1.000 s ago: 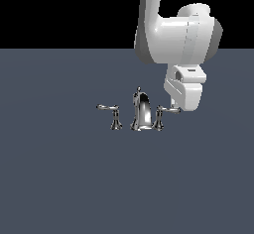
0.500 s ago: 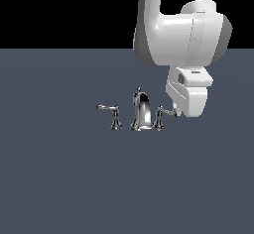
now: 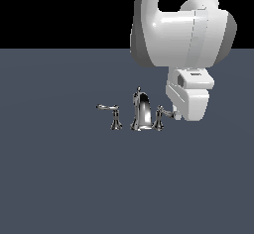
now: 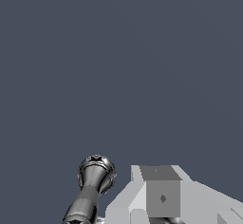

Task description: Turn on the faucet by rotating a designated handle.

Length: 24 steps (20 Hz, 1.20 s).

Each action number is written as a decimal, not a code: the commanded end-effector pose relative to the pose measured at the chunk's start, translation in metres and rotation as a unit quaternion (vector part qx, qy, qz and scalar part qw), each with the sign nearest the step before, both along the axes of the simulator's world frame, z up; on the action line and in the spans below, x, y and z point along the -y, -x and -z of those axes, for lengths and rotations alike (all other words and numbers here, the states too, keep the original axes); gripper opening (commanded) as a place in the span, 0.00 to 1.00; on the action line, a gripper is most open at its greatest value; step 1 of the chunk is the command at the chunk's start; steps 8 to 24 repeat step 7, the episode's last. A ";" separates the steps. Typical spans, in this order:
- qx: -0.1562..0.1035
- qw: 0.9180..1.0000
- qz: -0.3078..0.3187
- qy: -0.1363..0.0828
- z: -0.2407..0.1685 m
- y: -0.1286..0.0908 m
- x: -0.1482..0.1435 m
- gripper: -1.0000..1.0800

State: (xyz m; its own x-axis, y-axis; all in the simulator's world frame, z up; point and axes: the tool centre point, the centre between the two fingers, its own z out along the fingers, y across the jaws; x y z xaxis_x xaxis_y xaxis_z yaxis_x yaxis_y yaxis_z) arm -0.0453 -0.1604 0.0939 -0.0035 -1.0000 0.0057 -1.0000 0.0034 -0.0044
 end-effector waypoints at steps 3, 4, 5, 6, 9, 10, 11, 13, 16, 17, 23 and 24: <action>-0.002 1.000 -0.009 -0.002 0.000 0.007 -0.028 0.00; -0.002 1.000 -0.009 -0.002 0.000 0.009 -0.032 0.00; -0.002 1.000 -0.009 -0.003 0.000 0.011 -0.036 0.00; -0.002 1.000 -0.009 -0.003 0.000 0.013 -0.040 0.00; -0.002 1.000 -0.009 -0.003 0.000 0.013 -0.040 0.00; -0.002 1.000 -0.009 -0.003 0.000 0.013 -0.040 0.00; -0.002 1.000 -0.009 -0.003 0.000 0.013 -0.040 0.00; -0.002 1.000 -0.009 -0.003 0.000 0.013 -0.040 0.00; -0.002 1.000 -0.009 -0.003 0.000 0.013 -0.040 0.00; -0.002 1.000 -0.009 -0.003 0.000 0.013 -0.040 0.00; -0.002 1.000 -0.009 -0.003 0.000 0.013 -0.040 0.00; -0.002 1.000 -0.009 -0.003 0.000 0.013 -0.040 0.00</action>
